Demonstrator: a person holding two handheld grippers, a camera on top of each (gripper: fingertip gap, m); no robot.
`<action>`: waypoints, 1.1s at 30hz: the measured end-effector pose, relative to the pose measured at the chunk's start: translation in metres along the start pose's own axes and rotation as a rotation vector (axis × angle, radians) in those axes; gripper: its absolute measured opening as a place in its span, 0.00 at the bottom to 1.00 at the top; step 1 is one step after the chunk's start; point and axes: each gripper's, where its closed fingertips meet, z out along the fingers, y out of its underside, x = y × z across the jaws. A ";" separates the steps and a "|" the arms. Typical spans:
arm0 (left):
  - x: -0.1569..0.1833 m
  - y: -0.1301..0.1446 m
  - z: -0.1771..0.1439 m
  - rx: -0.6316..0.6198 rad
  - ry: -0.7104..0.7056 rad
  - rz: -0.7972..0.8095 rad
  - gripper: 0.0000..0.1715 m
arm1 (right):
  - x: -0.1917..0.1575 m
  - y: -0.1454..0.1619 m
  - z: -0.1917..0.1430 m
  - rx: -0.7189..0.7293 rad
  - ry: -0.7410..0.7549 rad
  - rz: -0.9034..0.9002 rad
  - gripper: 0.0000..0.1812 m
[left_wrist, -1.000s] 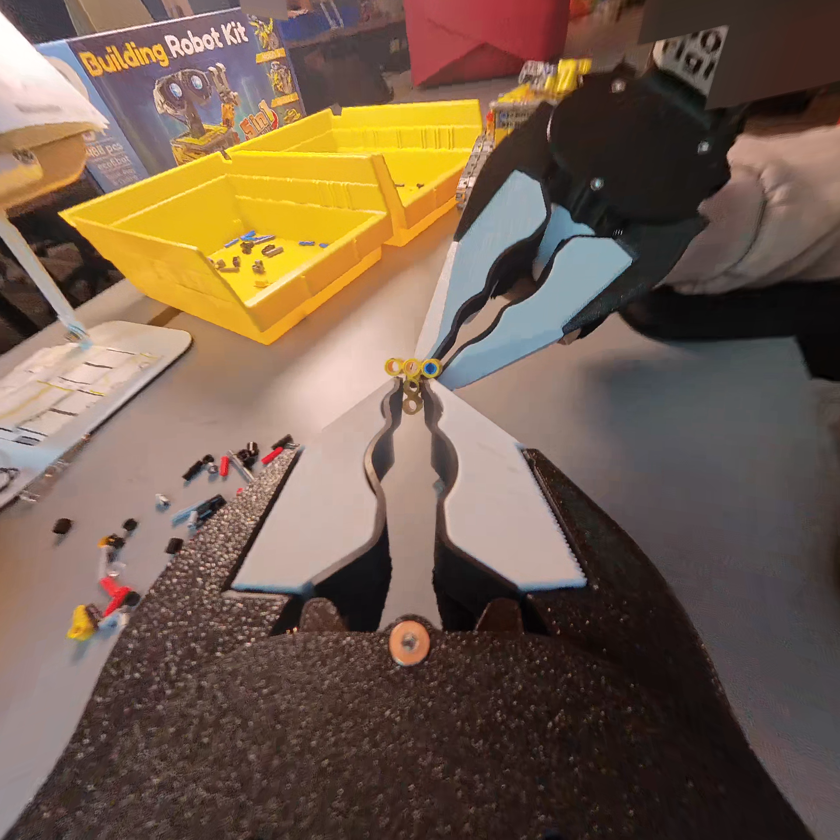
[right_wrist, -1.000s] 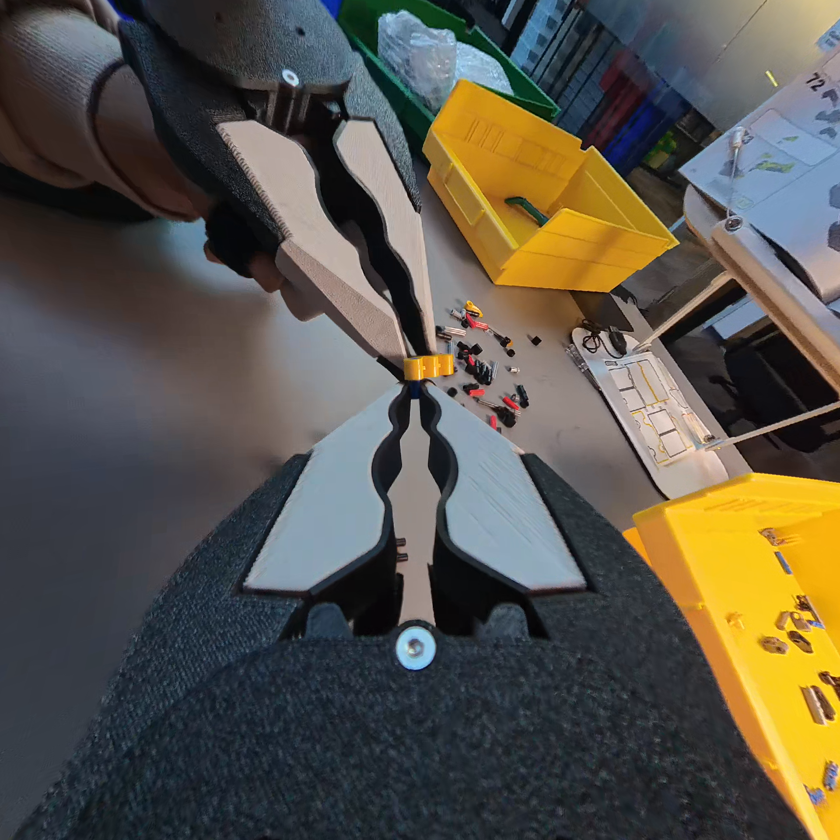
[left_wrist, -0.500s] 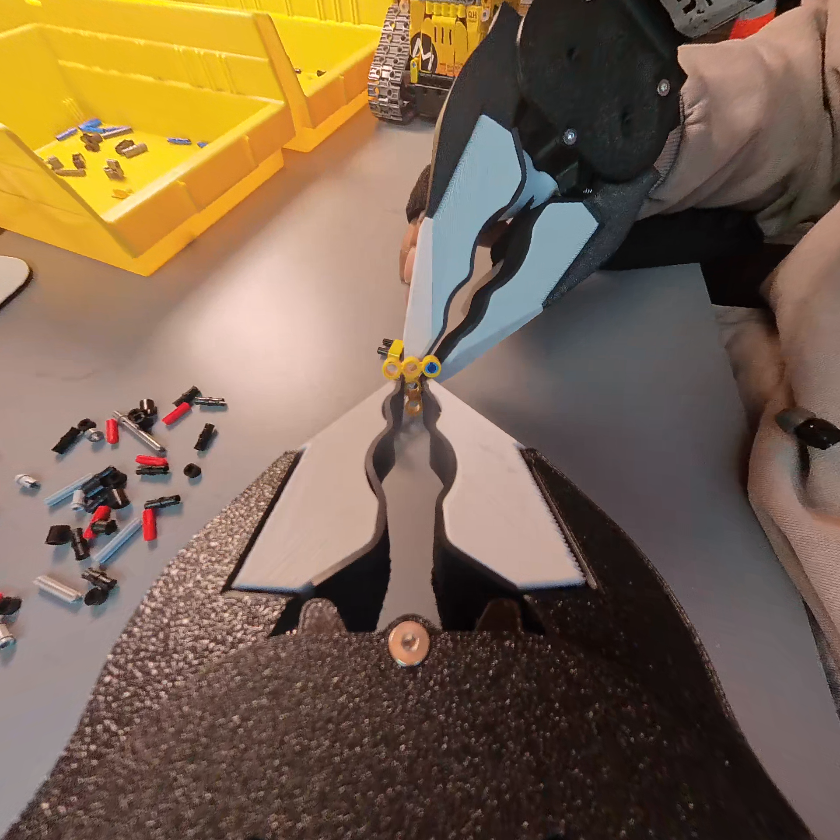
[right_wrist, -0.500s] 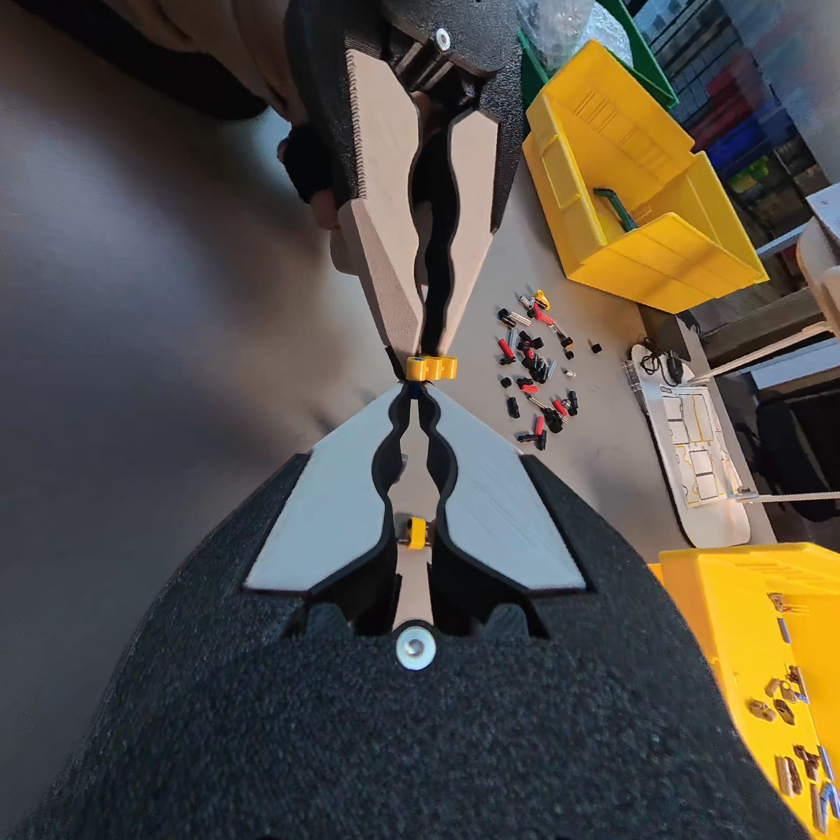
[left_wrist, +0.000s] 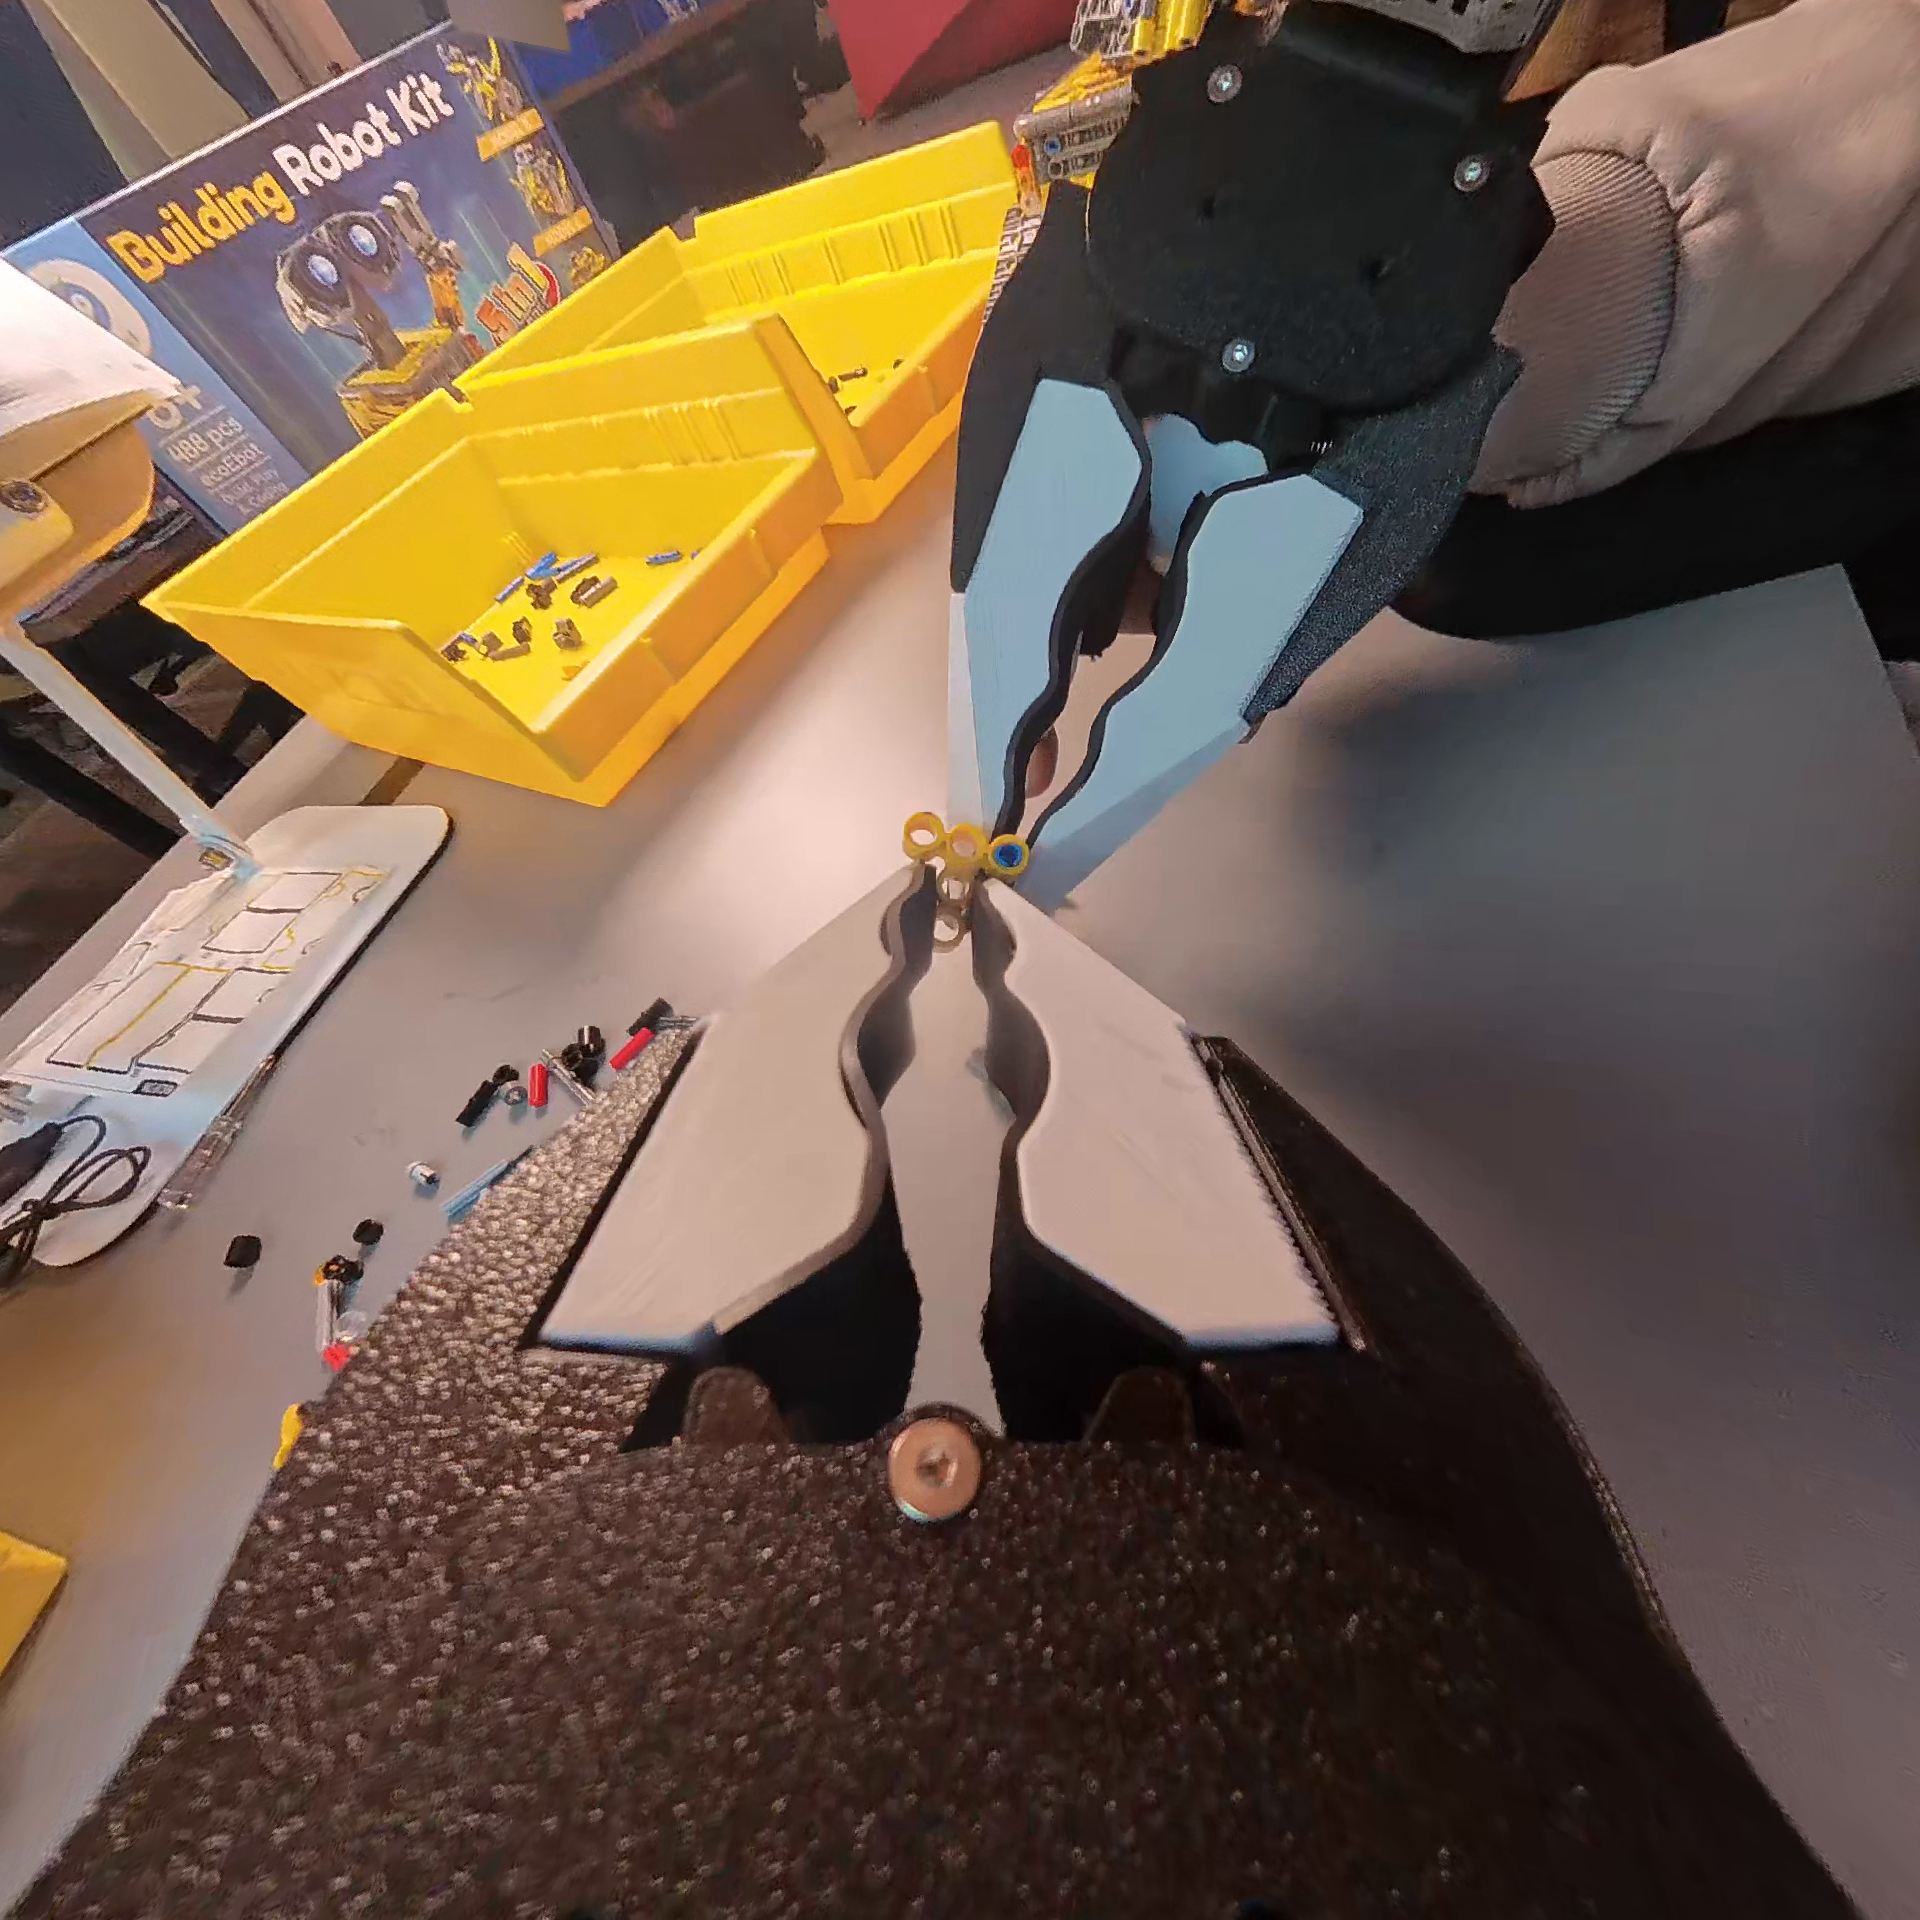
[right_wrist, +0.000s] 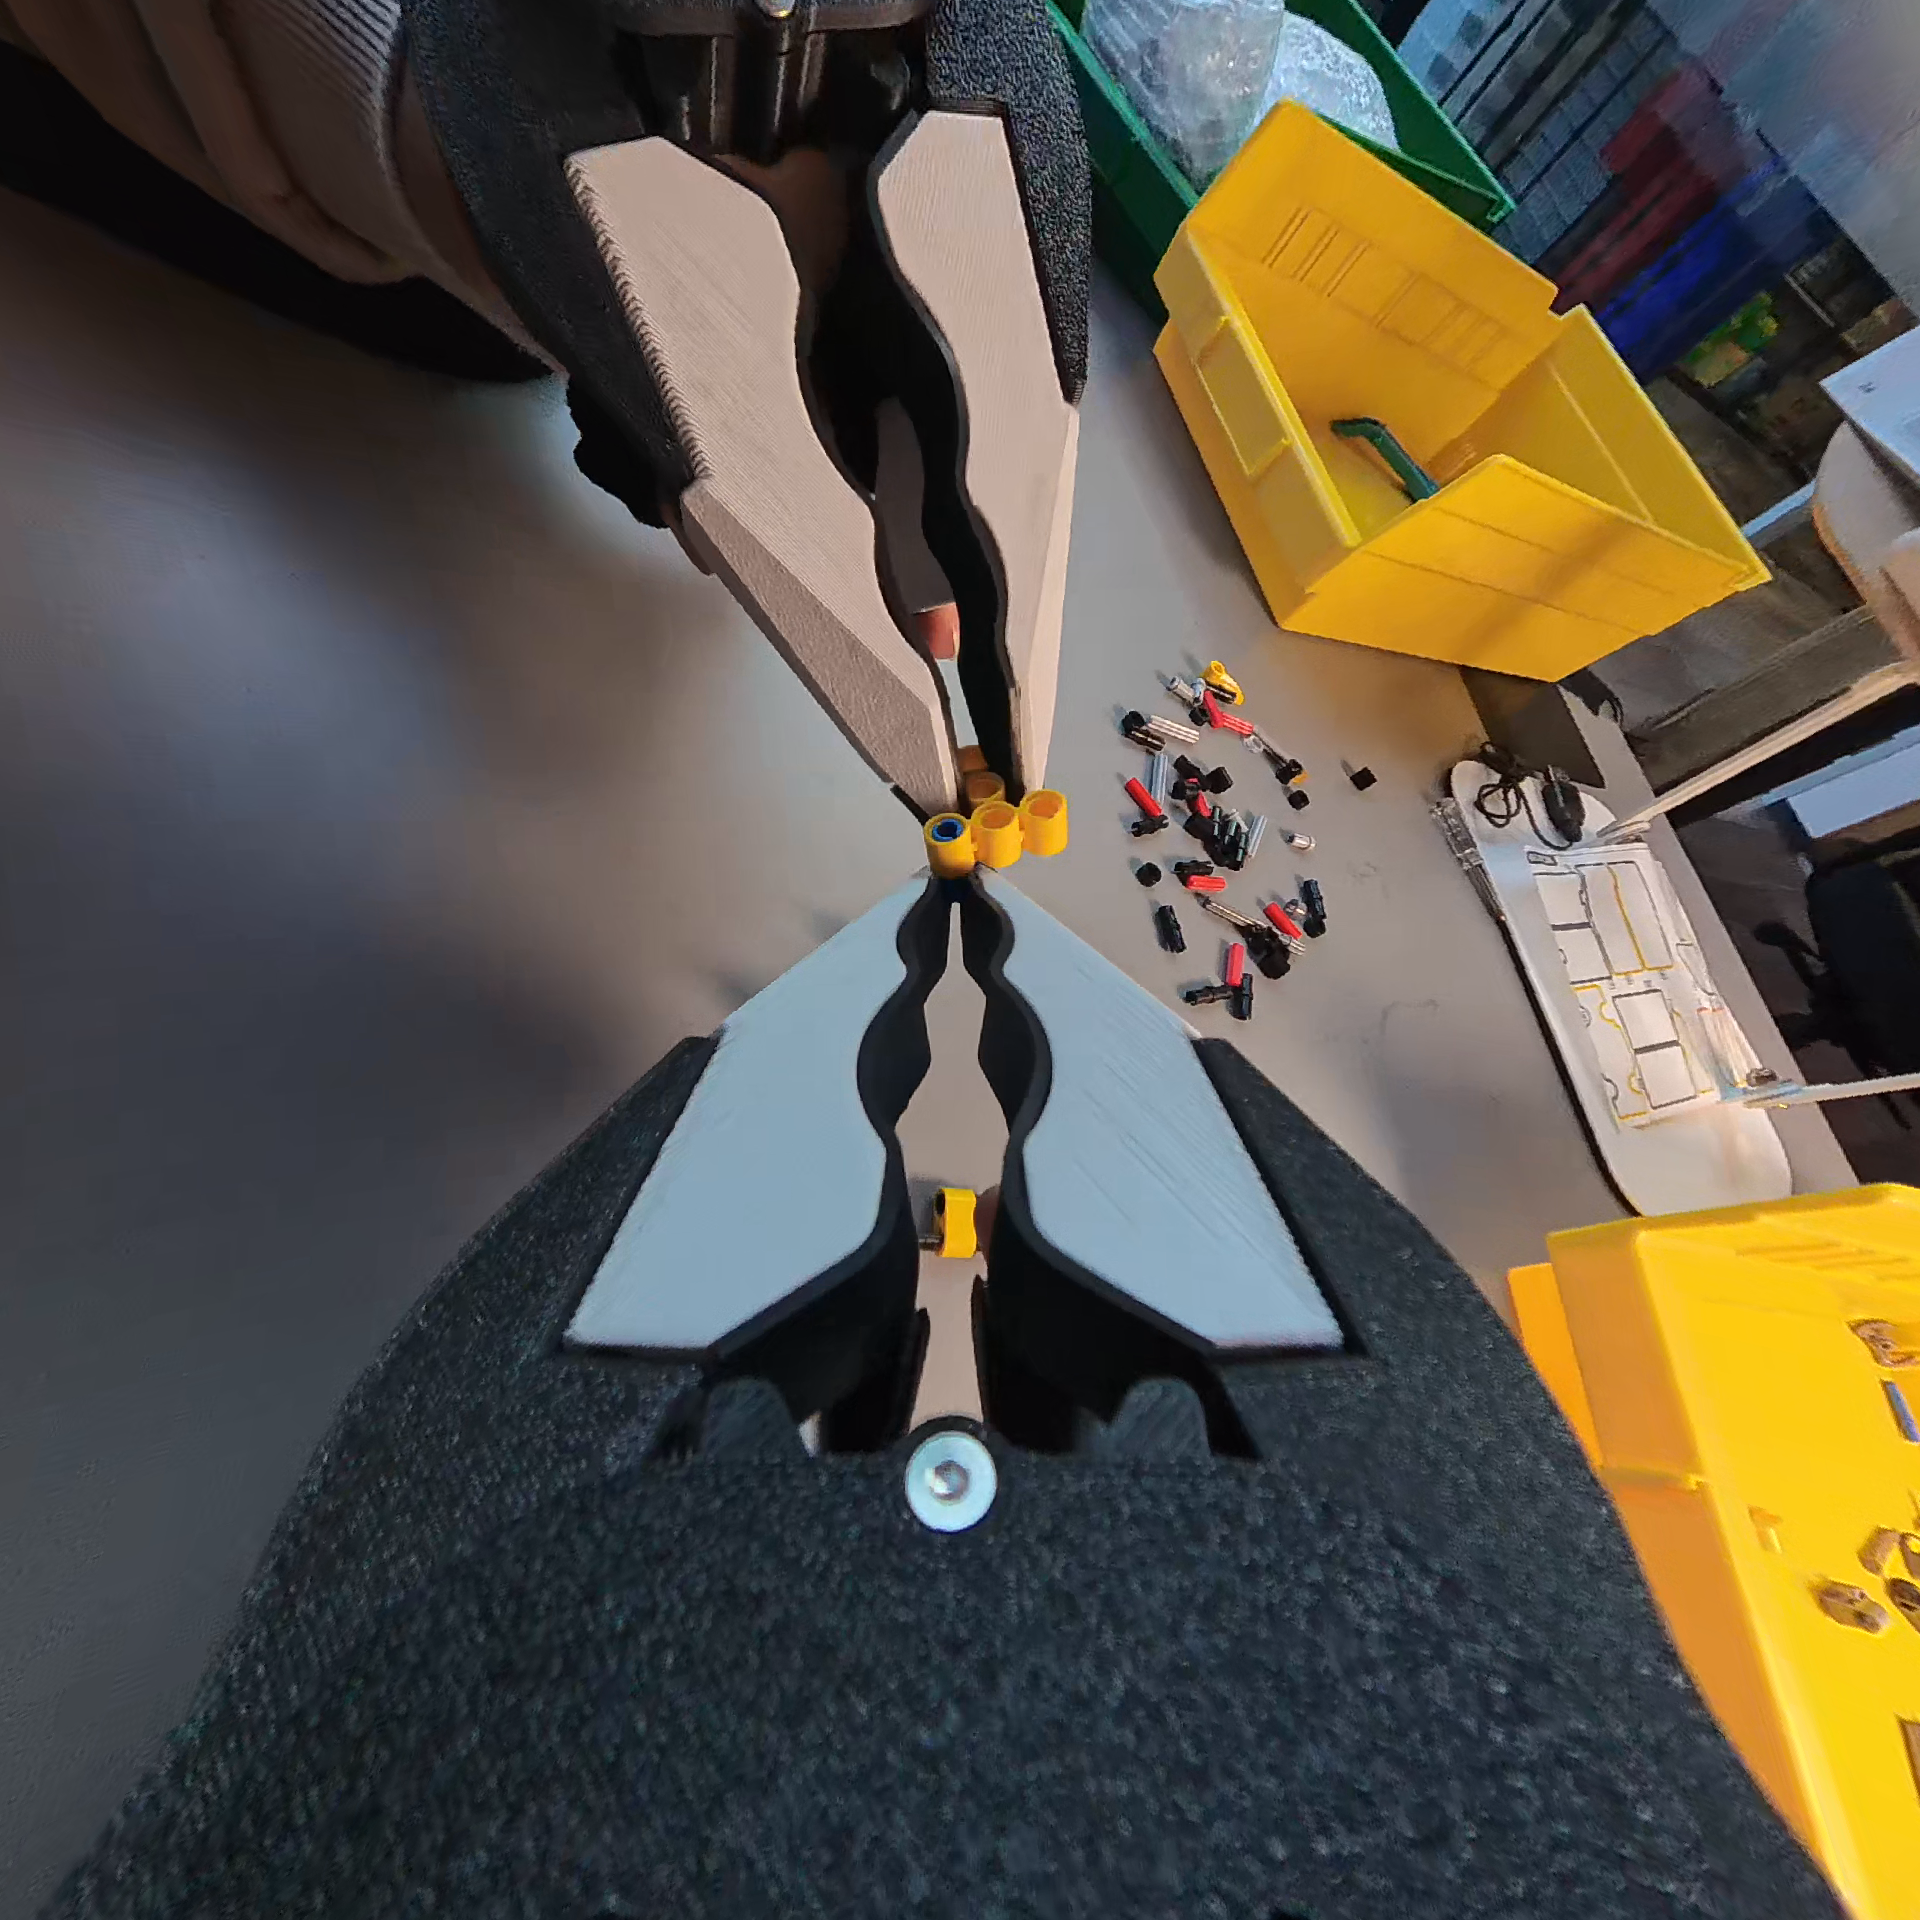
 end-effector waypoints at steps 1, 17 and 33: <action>0.000 -0.003 -0.001 0.016 0.001 -0.009 0.02 | 0.000 -0.001 -0.001 0.005 0.001 0.001 0.00; 0.002 -0.080 -0.029 0.424 0.228 -0.351 0.02 | 0.009 0.023 0.004 -0.106 0.018 -0.003 0.00; -0.036 -0.028 -0.013 0.323 0.208 -0.626 0.04 | 0.032 -0.010 -0.014 0.175 0.049 0.266 0.10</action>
